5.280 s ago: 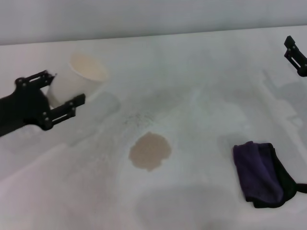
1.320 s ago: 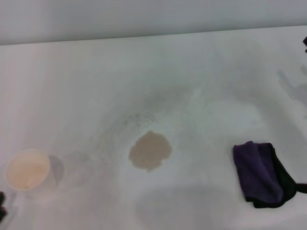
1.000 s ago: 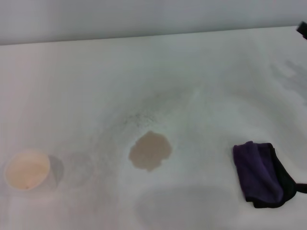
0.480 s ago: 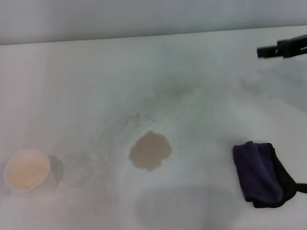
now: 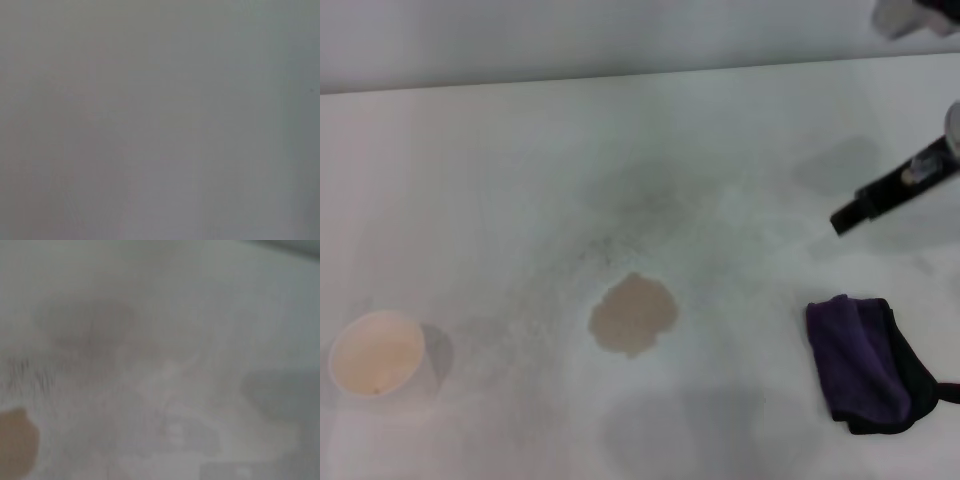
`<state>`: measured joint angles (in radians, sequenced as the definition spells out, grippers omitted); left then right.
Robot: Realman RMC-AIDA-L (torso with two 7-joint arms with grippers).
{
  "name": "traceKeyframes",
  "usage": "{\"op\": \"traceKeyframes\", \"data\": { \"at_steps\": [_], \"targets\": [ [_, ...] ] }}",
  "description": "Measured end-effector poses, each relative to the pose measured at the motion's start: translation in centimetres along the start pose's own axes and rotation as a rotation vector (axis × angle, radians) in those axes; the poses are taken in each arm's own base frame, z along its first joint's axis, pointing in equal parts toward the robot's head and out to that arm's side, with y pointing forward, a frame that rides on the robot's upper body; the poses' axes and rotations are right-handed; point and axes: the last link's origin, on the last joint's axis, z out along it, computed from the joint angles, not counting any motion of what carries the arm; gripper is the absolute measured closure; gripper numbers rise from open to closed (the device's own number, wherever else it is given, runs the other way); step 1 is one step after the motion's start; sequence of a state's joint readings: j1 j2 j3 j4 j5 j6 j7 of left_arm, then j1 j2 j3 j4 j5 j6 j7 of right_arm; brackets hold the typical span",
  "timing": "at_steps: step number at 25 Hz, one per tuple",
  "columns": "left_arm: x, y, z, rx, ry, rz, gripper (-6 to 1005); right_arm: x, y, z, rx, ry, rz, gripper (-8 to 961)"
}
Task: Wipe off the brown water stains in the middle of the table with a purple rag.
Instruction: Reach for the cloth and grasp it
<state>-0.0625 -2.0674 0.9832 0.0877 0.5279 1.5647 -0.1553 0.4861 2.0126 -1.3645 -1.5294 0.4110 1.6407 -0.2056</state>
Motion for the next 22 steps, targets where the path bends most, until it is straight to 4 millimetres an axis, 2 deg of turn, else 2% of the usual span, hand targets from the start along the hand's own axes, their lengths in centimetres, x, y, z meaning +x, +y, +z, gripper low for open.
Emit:
{"op": "traceKeyframes", "data": {
  "at_steps": [4, 11, 22],
  "targets": [
    [0.3, -0.4, 0.5, 0.004, 0.018, 0.015, 107, 1.0, 1.4, 1.0, 0.012, 0.103, 0.012, 228],
    [0.5, -0.7, 1.3, -0.003, 0.026, 0.029, 107, 3.1, 2.6, 3.1, -0.003, 0.196, 0.06, 231],
    [0.4, -1.2, 2.6, -0.012, 0.015, 0.046, 108, 4.5, 5.1, 4.1, -0.014, 0.242, 0.065, 252]
  ]
}}
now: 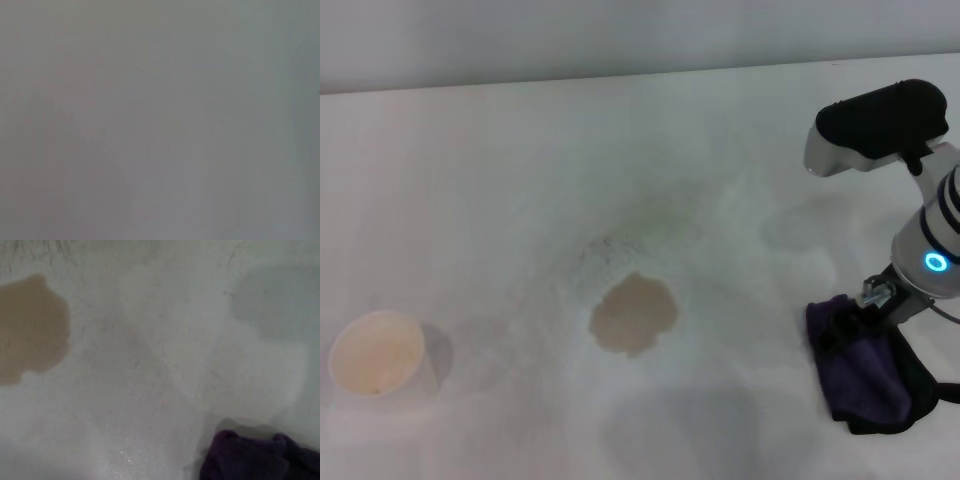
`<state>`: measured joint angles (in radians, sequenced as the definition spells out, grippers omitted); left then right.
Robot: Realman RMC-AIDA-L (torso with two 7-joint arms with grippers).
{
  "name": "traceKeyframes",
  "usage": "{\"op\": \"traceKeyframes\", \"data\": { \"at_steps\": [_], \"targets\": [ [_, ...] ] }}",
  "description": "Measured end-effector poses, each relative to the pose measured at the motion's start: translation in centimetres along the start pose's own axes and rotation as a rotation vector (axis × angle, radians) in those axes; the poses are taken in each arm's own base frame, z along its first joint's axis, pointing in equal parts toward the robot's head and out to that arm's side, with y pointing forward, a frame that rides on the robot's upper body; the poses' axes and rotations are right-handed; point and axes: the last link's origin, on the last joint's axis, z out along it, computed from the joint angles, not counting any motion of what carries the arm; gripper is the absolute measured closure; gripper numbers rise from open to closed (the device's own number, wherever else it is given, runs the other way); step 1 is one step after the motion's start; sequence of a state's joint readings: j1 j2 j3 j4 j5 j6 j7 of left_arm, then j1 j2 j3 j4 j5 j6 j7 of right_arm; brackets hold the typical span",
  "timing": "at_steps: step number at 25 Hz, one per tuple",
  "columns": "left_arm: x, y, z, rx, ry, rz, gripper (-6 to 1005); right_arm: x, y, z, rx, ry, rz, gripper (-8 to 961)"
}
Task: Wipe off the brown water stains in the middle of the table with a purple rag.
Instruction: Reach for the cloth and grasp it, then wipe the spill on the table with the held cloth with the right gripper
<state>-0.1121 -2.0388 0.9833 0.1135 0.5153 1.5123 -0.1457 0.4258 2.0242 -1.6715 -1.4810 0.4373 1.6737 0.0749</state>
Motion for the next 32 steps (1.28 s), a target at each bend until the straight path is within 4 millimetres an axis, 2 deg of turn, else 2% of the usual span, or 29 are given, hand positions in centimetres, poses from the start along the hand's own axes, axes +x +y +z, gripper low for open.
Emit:
{"op": "traceKeyframes", "data": {
  "at_steps": [11, 16, 32],
  "targets": [
    [0.0, -0.4, 0.0, 0.01, -0.001, 0.027, 109, 0.4, -0.9, 1.1, 0.047, 0.034, 0.024, 279],
    [0.0, -0.4, 0.1, 0.012, 0.0, 0.034, 107, 0.5, -1.5, 1.5, 0.071, 0.048, 0.031, 444],
    [0.2, -0.4, 0.4, 0.021, 0.013, 0.041, 107, -0.5, -0.9, 1.3, 0.067, 0.035, -0.022, 783]
  ]
}}
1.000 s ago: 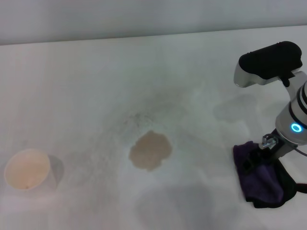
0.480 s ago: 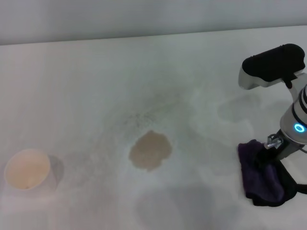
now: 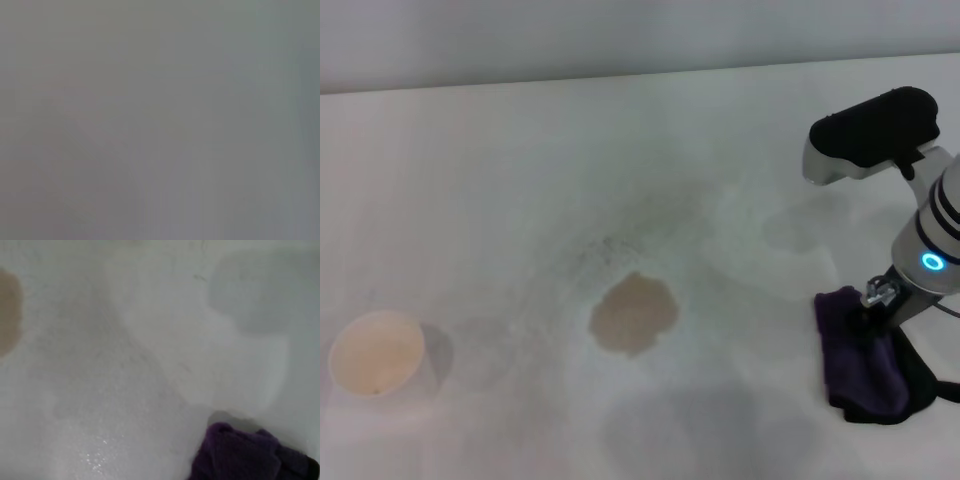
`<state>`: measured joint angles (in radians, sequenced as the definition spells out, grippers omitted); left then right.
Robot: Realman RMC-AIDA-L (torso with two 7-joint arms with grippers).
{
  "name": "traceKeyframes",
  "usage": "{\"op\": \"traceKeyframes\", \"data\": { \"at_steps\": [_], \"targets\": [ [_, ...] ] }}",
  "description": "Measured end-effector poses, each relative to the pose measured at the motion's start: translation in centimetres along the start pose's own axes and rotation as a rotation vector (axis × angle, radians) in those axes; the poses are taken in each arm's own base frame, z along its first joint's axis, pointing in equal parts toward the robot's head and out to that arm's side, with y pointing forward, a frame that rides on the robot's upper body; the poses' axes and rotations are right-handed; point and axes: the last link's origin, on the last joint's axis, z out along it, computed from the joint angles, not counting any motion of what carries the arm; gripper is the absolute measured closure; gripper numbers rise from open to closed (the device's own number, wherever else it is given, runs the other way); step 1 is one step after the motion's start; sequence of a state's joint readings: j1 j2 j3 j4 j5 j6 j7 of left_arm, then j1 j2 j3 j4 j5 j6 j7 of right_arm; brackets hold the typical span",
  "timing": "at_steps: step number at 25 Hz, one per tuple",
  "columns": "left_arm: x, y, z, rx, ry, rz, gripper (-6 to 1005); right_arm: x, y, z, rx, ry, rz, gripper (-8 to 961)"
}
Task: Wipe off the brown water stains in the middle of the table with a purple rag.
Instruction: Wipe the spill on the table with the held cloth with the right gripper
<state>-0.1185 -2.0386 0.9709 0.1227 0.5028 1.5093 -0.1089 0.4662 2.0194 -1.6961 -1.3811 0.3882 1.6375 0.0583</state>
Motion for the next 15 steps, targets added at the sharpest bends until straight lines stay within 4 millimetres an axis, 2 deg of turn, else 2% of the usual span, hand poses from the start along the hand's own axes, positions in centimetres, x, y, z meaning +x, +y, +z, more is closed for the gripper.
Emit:
{"op": "traceKeyframes", "data": {
  "at_steps": [8, 15],
  "targets": [
    [0.1, -0.1, 0.2, 0.015, 0.006, -0.005, 107, -2.9, 1.7, -1.3, -0.014, -0.098, -0.067, 858],
    [0.1, 0.1, 0.4, 0.013, 0.008, -0.007, 108, -6.2, 5.5, -1.6, -0.062, -0.16, -0.187, 858]
  ]
}}
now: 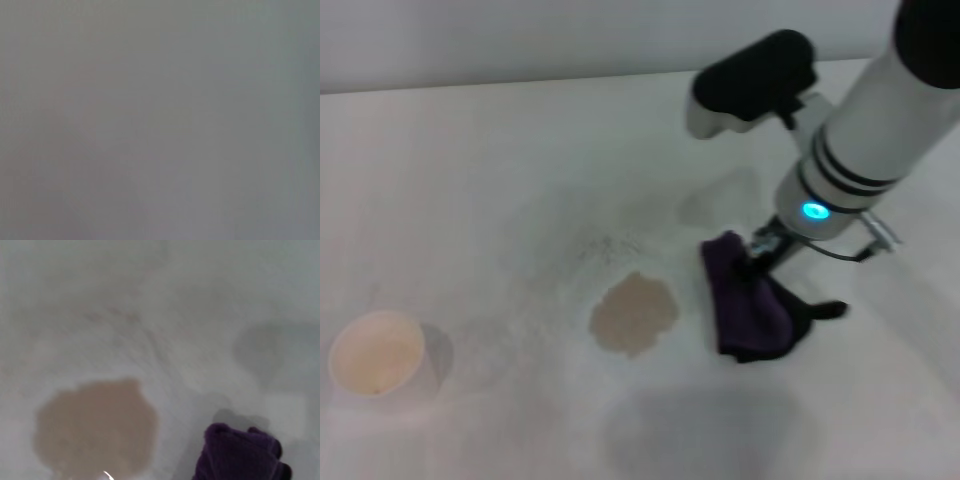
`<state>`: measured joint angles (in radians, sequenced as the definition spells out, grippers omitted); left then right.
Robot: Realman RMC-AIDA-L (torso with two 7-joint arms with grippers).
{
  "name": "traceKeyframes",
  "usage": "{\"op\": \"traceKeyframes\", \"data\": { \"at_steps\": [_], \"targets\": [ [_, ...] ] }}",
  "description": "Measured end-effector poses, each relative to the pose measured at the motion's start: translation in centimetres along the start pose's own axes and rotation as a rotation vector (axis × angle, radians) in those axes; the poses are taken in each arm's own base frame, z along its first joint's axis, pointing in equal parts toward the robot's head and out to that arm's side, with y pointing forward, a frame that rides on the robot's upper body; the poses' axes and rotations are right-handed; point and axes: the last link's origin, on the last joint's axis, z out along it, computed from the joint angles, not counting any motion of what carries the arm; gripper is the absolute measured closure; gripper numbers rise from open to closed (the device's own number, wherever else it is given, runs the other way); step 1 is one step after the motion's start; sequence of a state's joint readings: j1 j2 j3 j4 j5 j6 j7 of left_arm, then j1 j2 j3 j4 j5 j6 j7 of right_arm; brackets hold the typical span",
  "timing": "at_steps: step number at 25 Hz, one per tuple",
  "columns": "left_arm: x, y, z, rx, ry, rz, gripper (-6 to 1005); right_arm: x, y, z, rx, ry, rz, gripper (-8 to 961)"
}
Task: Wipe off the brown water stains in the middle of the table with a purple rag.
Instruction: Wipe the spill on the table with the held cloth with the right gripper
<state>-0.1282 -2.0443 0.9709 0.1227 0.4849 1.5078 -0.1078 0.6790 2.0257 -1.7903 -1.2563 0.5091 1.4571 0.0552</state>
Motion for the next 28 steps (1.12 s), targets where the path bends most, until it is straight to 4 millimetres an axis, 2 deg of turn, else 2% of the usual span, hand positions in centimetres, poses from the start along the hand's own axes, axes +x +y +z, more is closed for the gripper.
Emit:
{"op": "traceKeyframes", "data": {
  "at_steps": [6, 10, 15, 21, 25, 28],
  "targets": [
    [0.0, 0.4, 0.1, -0.009, 0.002, 0.0, 108, -2.6, 2.8, 0.7, -0.03, -0.054, -0.102, 857],
    [0.1, 0.6, 0.4, -0.015, 0.007, 0.01, 108, -3.4, 4.6, 1.4, -0.085, -0.076, -0.16, 857],
    [0.1, 1.0, 0.5, -0.021, 0.011, 0.004, 107, -3.1, 7.6, 2.0, -0.175, -0.094, -0.238, 859],
    [0.1, 1.2, 0.5, -0.021, 0.014, 0.0, 107, -2.2, 12.4, 2.2, -0.341, -0.106, -0.385, 859],
    [0.1, 1.2, 0.4, -0.021, 0.014, -0.002, 107, -2.0, 13.1, 2.4, -0.355, -0.11, -0.411, 859],
    [0.1, 1.2, 0.2, -0.018, 0.01, -0.002, 107, -2.4, 12.2, 2.7, -0.326, -0.109, -0.389, 859]
  ]
}}
